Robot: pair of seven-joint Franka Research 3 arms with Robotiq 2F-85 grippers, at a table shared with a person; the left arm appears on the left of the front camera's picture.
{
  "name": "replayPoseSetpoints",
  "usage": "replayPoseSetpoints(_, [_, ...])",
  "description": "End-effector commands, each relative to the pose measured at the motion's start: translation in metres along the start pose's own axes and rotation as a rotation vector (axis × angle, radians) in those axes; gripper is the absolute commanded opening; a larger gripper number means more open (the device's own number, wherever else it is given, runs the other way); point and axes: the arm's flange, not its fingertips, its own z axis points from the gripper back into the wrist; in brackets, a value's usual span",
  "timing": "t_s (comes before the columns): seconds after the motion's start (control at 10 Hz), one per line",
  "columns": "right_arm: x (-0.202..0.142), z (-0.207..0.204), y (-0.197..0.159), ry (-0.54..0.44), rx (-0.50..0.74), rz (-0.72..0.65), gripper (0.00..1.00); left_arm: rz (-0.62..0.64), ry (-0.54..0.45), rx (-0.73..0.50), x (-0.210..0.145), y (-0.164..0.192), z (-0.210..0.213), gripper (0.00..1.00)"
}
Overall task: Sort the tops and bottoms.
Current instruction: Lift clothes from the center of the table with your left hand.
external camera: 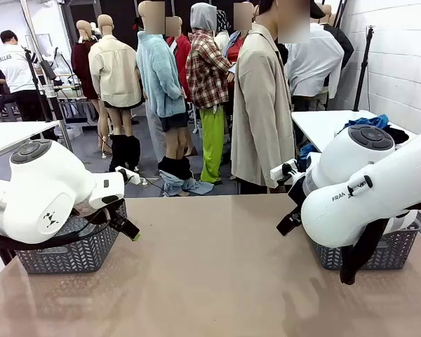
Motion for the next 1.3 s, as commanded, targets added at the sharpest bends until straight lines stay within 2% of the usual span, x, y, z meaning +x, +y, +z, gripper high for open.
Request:
replayPoseSetpoints(0.0, [0.0, 0.0, 0.0, 0.0, 0.0, 0.0, 1.0, 0.0, 0.0, 0.0, 0.0, 0.0, 0.0, 1.0])
replayPoseSetpoints(1.0, [0.0, 0.0, 0.0, 0.0, 0.0, 0.001, 1.0, -0.006, 0.0, 0.001, 0.001, -0.002, 0.0, 1.0])
replayPoseSetpoints(1.2, [0.034, 0.026, 0.001, -0.159, -0.071, 0.026, 1.0, -0.067, -0.113, 0.074, 0.034, -0.006, 0.032, 1.0])
